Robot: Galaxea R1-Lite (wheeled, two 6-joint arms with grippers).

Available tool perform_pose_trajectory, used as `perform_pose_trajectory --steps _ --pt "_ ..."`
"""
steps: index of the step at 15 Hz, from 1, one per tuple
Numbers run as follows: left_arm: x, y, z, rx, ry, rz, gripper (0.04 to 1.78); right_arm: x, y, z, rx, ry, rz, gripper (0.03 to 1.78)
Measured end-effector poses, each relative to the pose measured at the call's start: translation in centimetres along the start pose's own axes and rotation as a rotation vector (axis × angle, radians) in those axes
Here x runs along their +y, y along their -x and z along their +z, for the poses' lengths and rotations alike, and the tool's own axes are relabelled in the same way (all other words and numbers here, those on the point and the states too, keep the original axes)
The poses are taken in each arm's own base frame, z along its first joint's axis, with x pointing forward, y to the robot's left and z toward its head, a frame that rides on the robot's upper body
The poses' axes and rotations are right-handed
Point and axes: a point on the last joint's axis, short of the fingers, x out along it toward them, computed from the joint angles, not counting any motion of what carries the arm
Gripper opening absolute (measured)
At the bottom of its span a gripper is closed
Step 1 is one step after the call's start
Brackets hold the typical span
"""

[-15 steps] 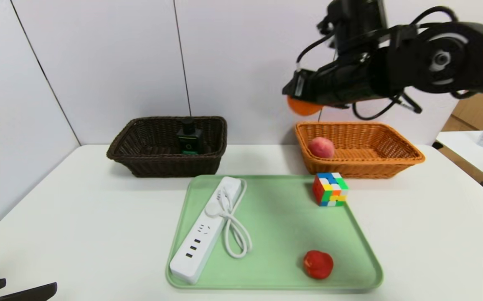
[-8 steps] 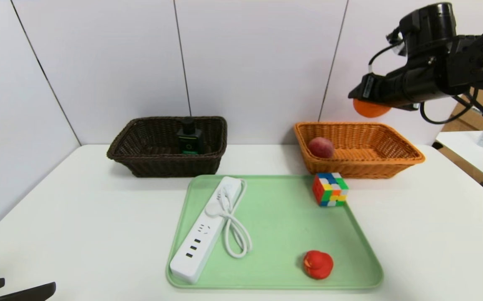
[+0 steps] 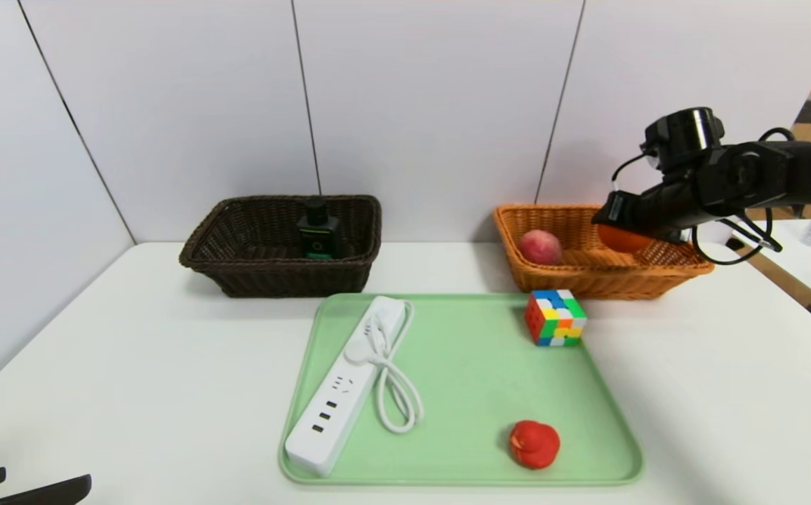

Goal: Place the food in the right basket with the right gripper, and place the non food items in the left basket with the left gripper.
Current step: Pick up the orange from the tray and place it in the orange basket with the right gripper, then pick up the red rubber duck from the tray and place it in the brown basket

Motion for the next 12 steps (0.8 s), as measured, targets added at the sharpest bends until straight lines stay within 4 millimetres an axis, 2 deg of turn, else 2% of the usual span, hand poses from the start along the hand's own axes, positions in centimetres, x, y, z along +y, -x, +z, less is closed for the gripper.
perform_pose_trajectory --steps 1,4,8,10,12 --pt "0.0 0.0 -0.1 0.003 0.001 0.001 1.69 -0.1 -0.9 -0.2 0.004 0.000 -0.006 1.18" --pt "0.0 0.0 -0.1 0.002 0.001 0.001 1.69 0.1 -2.9 -0.5 -0.010 0.003 -0.004 1.35" --pt "0.1 -0.1 -0.3 0.006 0.003 0.003 1.69 0.5 -3.6 -0.4 -0.017 0.002 0.002 1.49" --pt "0.1 0.0 -0.3 0.001 0.002 0.002 1.69 1.0 -2.4 0.3 -0.049 0.002 0.013 1.54" --pt "0.1 0.1 -0.4 -0.001 0.003 0.001 1.69 1.9 1.2 1.8 -0.120 0.006 0.052 1.58"
